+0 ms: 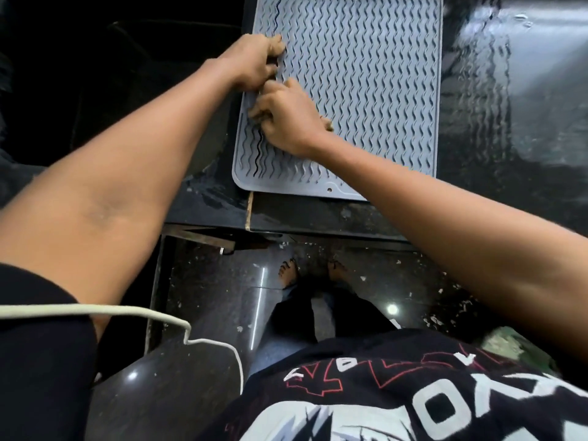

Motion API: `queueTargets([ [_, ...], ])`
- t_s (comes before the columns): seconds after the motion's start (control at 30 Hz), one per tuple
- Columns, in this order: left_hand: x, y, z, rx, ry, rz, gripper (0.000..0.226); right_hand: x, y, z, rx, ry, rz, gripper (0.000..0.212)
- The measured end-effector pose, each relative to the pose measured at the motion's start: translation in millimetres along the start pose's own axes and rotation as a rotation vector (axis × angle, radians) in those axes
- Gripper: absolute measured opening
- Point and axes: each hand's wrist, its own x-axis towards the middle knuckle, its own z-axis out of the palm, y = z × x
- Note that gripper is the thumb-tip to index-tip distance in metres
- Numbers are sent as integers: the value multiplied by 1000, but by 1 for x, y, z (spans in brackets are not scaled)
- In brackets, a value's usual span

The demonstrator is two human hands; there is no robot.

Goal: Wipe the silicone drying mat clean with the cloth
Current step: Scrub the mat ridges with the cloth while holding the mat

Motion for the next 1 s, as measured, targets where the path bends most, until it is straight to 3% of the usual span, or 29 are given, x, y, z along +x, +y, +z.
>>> queueTargets([
  [0.17, -2, 5, 3, -26, 34, -39, 49, -60, -24, 14, 114, -116, -131, 23],
  [0.3, -14, 13, 1, -85, 30, -67, 46, -56, -23, 2, 205, -189, -195, 24],
  [0.43, -17, 16, -5, -260, -105, -186, 19, -18, -9, -11, 172, 129, -43, 26],
  [0.53, -24, 14, -12, -390, -41, -229, 32, 3, -11, -3, -56, 33, -1, 30],
  [0.63, -24, 14, -13, -411, -91, -234, 64, -5, -23, 7, -139, -31, -29, 27],
  [0.77, -26, 18, -11, -393, -80, -239, 71, -44, -36, 15, -65, -163, -207, 26],
  [0.93, -25, 22, -13, -421, -107, -251, 78, -55, -36, 3, 160, -342, -264, 26],
  [1.0, -24, 21, -10, -457, -88, -260, 80, -44, -23, -12, 333, -221, -174, 25],
])
